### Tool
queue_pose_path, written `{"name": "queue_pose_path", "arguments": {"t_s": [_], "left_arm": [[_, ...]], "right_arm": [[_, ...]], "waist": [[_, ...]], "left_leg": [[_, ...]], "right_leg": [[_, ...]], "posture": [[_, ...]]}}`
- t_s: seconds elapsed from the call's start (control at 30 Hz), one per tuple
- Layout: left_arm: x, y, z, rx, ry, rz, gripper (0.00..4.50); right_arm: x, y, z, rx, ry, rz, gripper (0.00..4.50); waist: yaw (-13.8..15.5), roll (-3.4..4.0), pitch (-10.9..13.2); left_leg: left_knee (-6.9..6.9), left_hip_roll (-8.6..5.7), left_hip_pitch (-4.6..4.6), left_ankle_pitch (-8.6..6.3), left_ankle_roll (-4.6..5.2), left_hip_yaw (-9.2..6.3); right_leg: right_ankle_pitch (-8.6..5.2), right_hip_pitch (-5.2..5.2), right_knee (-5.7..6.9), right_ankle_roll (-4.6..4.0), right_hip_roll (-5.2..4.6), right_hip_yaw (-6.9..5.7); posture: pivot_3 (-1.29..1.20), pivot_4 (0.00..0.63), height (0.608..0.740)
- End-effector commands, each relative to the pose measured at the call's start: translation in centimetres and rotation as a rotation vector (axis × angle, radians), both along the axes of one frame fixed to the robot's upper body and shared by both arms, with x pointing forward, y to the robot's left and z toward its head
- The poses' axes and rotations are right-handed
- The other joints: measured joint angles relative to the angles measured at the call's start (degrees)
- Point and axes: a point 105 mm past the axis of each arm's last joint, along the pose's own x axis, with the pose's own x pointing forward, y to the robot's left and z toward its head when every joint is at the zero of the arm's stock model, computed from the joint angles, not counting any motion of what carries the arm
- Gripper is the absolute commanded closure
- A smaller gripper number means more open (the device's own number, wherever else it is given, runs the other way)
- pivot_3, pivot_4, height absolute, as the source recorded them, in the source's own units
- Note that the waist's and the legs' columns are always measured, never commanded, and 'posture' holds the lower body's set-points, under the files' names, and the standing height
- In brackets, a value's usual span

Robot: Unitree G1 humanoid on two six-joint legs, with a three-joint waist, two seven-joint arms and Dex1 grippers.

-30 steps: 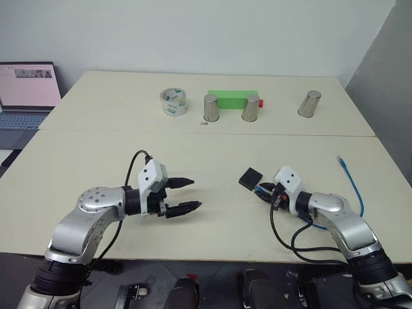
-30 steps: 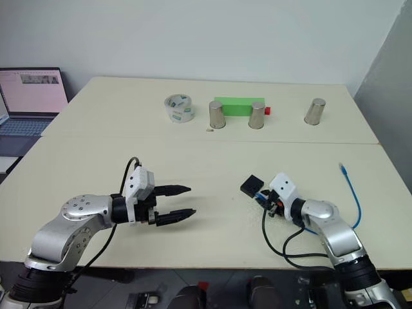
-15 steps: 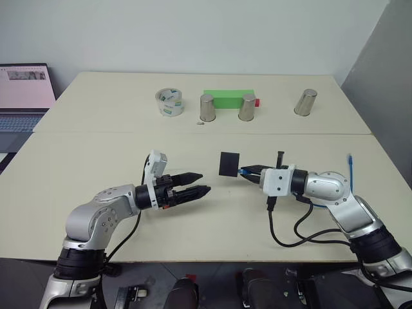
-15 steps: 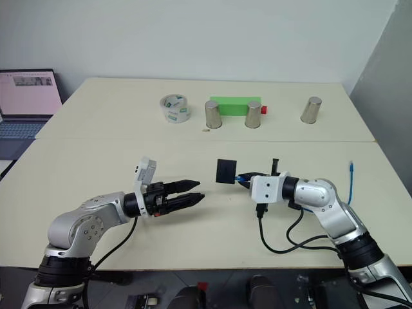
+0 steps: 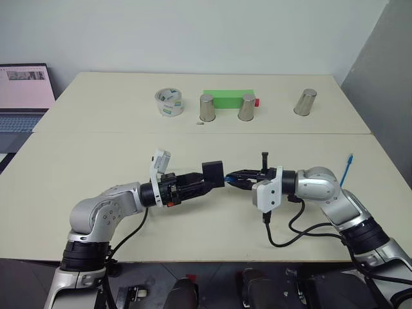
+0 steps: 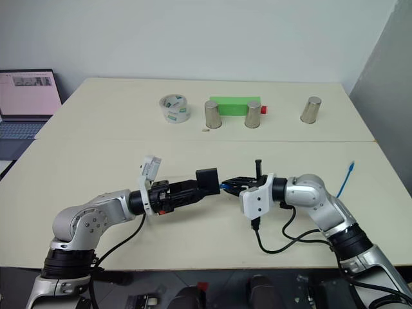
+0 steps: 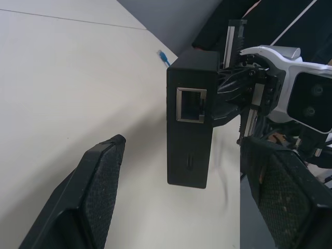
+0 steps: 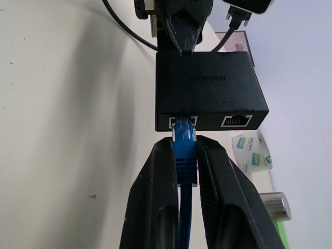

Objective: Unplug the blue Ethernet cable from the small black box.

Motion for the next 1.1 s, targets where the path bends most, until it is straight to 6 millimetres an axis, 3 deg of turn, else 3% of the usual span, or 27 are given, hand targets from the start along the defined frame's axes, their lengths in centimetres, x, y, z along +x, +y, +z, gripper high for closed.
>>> {"name": "queue_pose_path", "arguments": {"t_s": [0.03,0.43,0.47,0.53,0.67,0.8,0.97,1.1], "left_arm": [[0.0,-0.2,1.1,-0.021,-0.039,-0.022,1.19],[0.0,-0.6,0.9,-0.024,-0.036,-0.035,3.71],[0.0,-0.6,0.8,-0.022,-0.035,-0.035,3.71],[0.0,-0.6,0.8,-0.018,-0.034,-0.036,3.71],[-0.2,-0.6,0.7,0.001,-0.045,-0.056,3.72],[-0.4,-0.7,0.6,0.038,-0.089,-0.102,3.72],[-0.6,-0.7,0.9,0.084,-0.183,-0.18,3.72],[-0.7,-0.8,1.1,0.126,-0.273,-0.247,3.72]], "right_arm": [[-0.3,0.5,1.4,0.026,-0.065,0.029,4.28],[-1.0,0.7,0.8,-0.01,-0.105,0.079,4.28],[-1.0,0.6,0.7,-0.013,-0.094,0.074,4.28],[-1.0,0.4,0.6,-0.02,-0.083,0.07,3.55],[-1.1,-0.3,1.0,-0.031,-0.04,0.05,2.71],[-1.9,-1.5,1.6,0.005,0.199,-0.012,1.72],[-3.6,-1.7,2.5,0.199,0.737,-0.09,1.71],[-3.5,-1.4,2.4,0.277,0.956,-0.152,1.71]], "waist": [[0.0,0.0,0.0],[0.03,0.0,0.0],[0.05,0.0,0.0],[0.04,0.0,0.0],[0.06,0.0,0.0],[0.32,0.0,0.0],[0.75,0.01,0.0],[0.75,0.01,0.0]], "left_leg": [[0.0,0.0,0.0,0.0,0.0,0.0],[0.0,-0.01,0.01,0.0,0.0,0.01],[0.0,-0.01,0.0,0.0,0.0,0.01],[0.0,-0.01,0.01,0.0,0.0,0.0],[0.0,-0.01,0.01,0.0,0.0,0.0],[0.0,-0.01,0.0,0.0,0.0,-0.01],[0.0,0.0,-0.01,0.0,0.0,-0.04],[0.01,0.01,0.0,0.0,0.0,-0.05]], "right_leg": [[0.0,0.0,0.0,0.0,0.0,0.0],[0.0,0.0,0.01,-0.01,0.0,0.01],[0.0,0.0,0.01,-0.01,-0.01,0.01],[0.0,0.0,0.01,-0.01,-0.01,0.01],[0.0,0.0,0.01,0.0,-0.01,0.01],[0.0,0.0,0.0,-0.01,-0.01,0.0],[-0.02,0.0,0.0,-0.03,-0.01,0.0],[-0.02,0.01,0.01,-0.03,0.0,-0.03]], "posture": [[0.0,0.15,0.74],[0.0,0.15,0.74],[0.0,0.15,0.74],[0.0,0.15,0.74],[0.0,0.15,0.74],[0.0,0.15,0.74],[0.0,0.15,0.74],[0.0,0.15,0.74]]}}
